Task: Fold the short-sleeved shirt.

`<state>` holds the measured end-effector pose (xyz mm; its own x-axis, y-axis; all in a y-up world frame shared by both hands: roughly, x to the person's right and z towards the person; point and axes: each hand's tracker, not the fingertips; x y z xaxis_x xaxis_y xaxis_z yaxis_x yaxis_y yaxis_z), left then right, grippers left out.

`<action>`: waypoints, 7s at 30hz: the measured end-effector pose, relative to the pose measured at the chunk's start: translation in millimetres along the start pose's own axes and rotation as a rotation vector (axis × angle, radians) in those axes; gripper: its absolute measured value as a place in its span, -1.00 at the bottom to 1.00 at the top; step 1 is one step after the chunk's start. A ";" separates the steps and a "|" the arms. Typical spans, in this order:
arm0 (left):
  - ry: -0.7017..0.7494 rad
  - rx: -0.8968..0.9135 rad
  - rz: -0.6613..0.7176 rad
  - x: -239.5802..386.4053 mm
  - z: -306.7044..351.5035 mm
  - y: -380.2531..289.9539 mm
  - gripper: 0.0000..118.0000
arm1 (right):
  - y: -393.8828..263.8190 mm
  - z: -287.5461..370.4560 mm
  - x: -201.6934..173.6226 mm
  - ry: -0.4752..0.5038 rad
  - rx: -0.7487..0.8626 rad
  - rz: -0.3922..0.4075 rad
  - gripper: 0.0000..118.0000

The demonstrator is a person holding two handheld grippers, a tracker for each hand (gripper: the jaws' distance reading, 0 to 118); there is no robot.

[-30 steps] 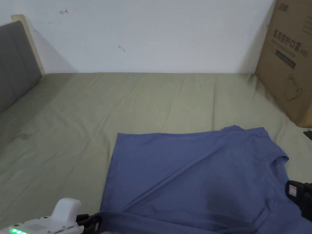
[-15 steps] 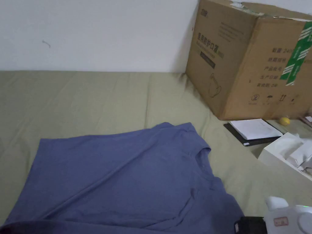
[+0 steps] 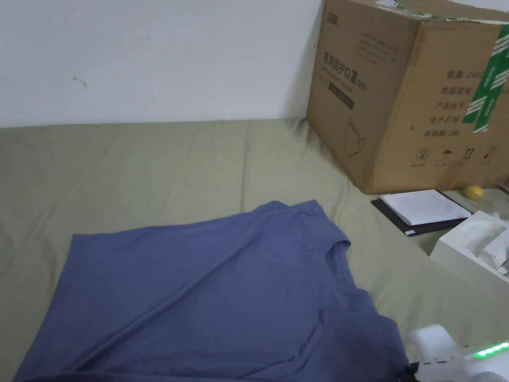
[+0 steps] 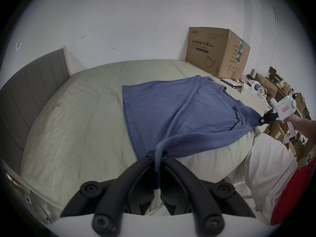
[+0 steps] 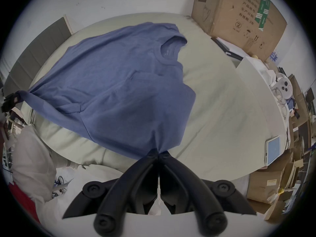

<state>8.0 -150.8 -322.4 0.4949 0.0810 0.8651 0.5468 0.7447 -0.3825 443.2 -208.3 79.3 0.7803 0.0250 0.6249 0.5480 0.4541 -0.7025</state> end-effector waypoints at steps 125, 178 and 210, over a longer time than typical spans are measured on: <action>0.191 -0.332 0.124 -31.8 -111.2 80.8 -0.92 | 121.0 -14.8 24.9 0.010 -0.065 -0.119 -0.86; 0.121 -0.373 0.195 -140.1 -323.8 161.3 0.97 | 134.7 28.3 -82.2 0.218 0.482 -0.141 -1.00; -0.087 -0.168 0.211 -88.5 -201.4 173.6 -0.96 | 333.9 -193.7 53.6 0.082 0.036 -0.374 0.88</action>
<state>195.1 -162.1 -530.7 0.5538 0.2851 0.7824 0.5454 0.5858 -0.5995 726.4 -227.8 -187.8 0.5508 -0.2188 0.8055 0.7895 0.4496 -0.4177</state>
